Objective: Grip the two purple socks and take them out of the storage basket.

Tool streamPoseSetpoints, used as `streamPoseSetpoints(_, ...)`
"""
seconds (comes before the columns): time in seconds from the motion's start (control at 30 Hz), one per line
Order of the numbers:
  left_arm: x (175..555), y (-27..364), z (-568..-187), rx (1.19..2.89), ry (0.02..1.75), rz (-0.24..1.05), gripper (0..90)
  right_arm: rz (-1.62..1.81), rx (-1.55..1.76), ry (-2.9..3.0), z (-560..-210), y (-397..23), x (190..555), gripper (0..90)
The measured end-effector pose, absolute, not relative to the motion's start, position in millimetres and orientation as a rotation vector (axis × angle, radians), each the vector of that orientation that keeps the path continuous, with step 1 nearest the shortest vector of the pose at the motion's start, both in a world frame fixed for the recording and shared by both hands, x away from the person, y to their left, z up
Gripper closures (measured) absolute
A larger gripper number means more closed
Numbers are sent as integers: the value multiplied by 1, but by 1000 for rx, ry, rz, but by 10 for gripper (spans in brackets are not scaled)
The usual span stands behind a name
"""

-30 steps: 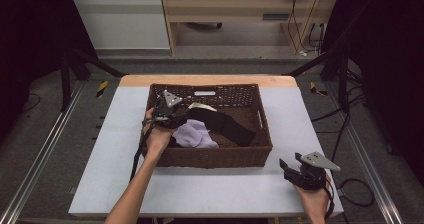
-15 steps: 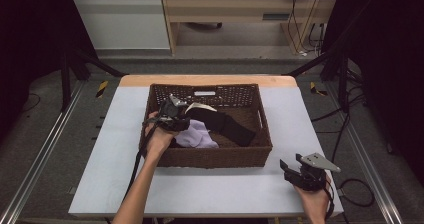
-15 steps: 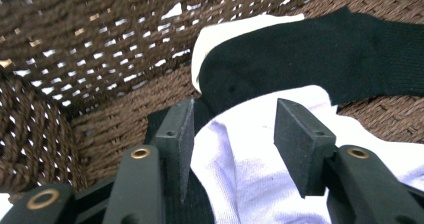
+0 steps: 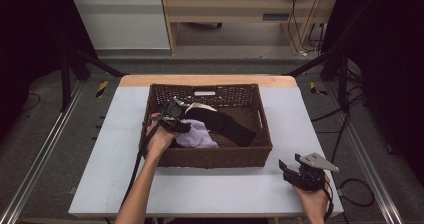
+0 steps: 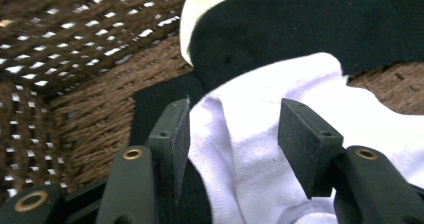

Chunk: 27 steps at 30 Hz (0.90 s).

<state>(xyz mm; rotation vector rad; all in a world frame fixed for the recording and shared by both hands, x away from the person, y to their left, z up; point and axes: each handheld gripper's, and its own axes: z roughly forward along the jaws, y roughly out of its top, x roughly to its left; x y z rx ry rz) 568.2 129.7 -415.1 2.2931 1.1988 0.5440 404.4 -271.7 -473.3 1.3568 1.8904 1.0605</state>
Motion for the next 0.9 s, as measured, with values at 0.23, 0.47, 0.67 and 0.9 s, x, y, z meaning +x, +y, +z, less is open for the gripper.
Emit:
streamPoseSetpoints(0.23,572,129,-419,2336,1218,419,572,1062,1356,1898,-473,-271,405,357)
streamPoseSetpoints(0.47,572,129,-417,2346,1198,362,828,1062,1359,1896,-473,-271,404,357)
streamPoseSetpoints(0.67,566,130,-411,2281,1155,429,849,1055,1355,1895,-473,-272,404,358)
streamPoseSetpoints(0.9,556,138,-399,2128,1105,547,850,1058,1356,1887,-473,-272,402,359)
